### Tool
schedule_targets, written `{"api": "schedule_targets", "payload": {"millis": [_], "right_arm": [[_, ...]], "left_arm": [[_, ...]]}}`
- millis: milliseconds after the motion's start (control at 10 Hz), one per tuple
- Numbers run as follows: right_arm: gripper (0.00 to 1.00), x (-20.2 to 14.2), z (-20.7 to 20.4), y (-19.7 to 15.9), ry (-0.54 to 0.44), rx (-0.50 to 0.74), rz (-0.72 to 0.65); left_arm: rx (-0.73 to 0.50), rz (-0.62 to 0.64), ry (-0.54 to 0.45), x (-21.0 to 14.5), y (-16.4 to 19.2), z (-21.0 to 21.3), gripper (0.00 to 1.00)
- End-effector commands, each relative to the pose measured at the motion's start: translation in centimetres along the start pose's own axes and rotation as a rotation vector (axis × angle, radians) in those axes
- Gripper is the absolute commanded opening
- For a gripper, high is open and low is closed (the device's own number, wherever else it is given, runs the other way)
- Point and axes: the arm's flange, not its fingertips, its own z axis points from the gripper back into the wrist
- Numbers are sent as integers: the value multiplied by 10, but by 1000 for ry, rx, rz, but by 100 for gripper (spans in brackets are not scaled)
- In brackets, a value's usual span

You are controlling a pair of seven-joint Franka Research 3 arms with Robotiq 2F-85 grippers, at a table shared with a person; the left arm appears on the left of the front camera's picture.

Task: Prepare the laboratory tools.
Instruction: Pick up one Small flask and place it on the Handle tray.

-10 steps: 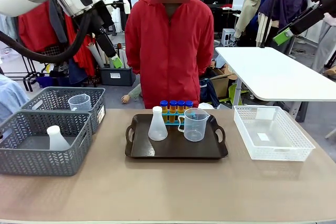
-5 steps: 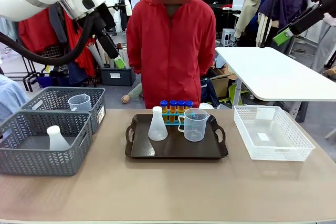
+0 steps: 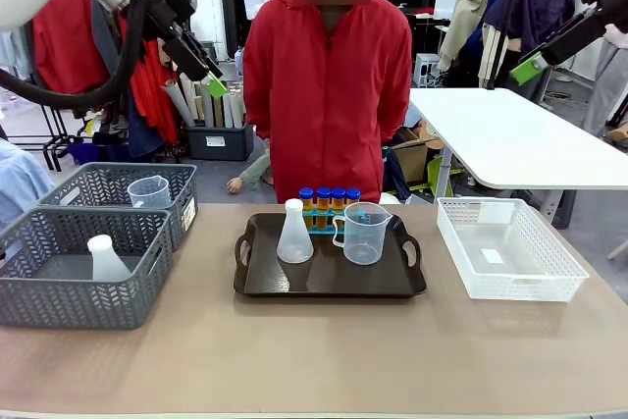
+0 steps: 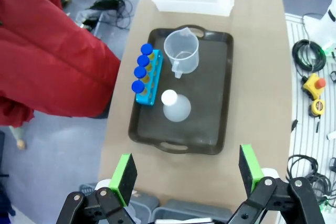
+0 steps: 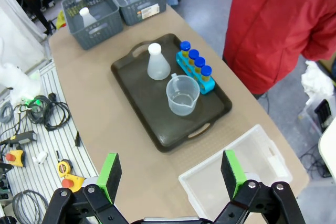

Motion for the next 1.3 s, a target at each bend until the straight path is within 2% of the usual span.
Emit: {"api": "schedule_targets", "payload": {"millis": [0,300,1200], "right_arm": [[100,1,1,1,-7,6,1],[100,1,1,1,-7,6,1],[100,1,1,1,-7,6,1]], "left_arm": [[-38,-24,-28,-6,-8,6,100],[-19,-16,15,-5,-9,9,100],[-21,-14,-4,3,-10,11,100]]}}
